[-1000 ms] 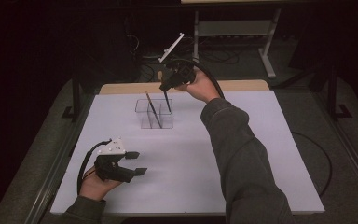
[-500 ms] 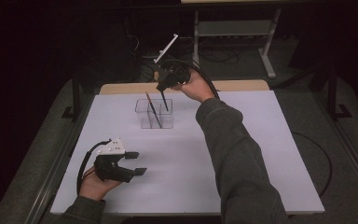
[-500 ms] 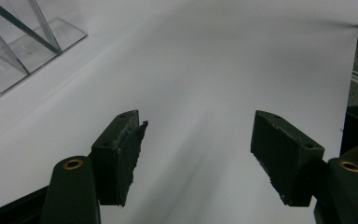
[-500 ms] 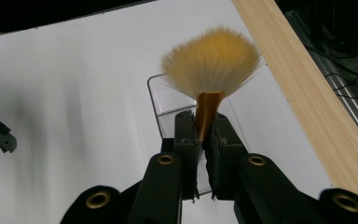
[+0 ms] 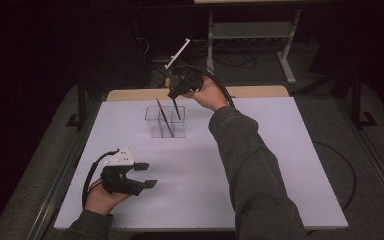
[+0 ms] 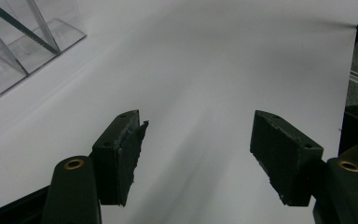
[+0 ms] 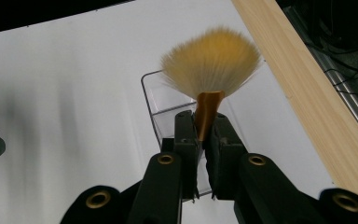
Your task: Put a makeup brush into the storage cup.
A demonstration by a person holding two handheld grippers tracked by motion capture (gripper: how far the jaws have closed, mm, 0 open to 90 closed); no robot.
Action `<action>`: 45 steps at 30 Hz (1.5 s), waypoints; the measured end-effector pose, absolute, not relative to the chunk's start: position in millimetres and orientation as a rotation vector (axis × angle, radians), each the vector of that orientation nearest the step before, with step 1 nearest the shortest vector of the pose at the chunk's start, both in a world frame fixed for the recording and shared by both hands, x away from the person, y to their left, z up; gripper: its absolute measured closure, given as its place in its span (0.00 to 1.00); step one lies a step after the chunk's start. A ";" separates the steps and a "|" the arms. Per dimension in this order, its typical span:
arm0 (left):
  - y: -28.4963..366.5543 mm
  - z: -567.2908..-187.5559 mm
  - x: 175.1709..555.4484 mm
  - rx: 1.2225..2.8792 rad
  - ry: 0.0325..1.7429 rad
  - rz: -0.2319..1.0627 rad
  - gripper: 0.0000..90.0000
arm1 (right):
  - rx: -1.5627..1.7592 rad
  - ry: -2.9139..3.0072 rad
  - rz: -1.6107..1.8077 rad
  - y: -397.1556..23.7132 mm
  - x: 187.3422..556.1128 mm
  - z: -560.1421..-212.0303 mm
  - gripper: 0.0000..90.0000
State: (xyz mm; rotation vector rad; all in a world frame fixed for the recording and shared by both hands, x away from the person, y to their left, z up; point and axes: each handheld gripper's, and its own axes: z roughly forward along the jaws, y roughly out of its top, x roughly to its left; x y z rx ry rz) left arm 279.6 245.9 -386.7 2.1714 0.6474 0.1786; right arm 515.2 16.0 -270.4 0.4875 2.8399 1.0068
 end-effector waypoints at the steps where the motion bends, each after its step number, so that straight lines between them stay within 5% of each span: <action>1: 246.1 -386.7 279.7 2.173 0.646 0.179 0.36 | 0.497 2.844 1.007 16.1 514.9 -270.7 0.92; 45: 244.8 -386.9 279.0 2.194 0.632 0.185 0.35 | 0.550 2.833 1.012 11.5 514.5 -300.0 0.92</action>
